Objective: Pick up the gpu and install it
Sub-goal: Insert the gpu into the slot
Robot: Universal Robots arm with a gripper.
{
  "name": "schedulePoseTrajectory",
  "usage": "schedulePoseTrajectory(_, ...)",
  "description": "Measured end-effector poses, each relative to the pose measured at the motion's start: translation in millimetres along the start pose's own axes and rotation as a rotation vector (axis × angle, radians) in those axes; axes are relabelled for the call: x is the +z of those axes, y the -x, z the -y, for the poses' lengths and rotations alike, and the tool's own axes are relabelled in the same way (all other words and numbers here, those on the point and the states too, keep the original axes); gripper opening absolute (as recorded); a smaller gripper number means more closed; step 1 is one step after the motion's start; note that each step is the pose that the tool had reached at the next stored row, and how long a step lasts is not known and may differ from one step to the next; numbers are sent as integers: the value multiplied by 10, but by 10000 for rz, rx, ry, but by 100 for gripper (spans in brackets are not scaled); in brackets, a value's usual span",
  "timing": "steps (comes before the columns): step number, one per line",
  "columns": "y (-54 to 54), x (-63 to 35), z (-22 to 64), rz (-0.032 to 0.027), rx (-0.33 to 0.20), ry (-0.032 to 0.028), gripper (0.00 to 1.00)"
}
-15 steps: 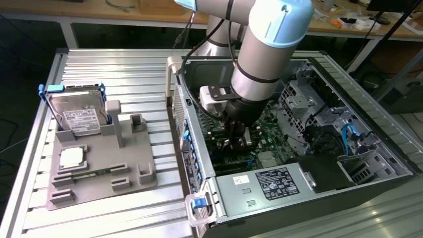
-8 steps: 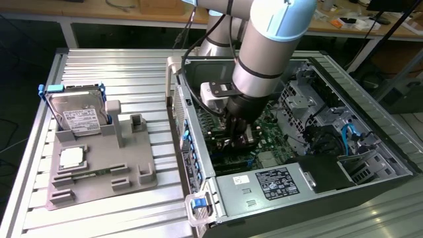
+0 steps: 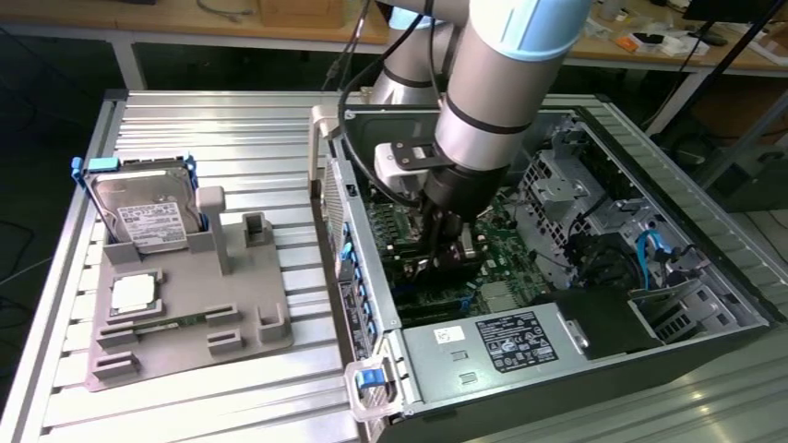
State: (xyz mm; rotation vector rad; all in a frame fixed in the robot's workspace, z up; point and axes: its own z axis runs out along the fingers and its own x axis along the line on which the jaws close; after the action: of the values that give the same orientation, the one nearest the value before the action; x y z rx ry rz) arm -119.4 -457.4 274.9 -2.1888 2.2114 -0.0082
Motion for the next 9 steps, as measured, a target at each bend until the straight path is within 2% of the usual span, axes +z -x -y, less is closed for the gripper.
schedulePoseTrajectory(9,13,-47,2,-22,-2,-18,38)
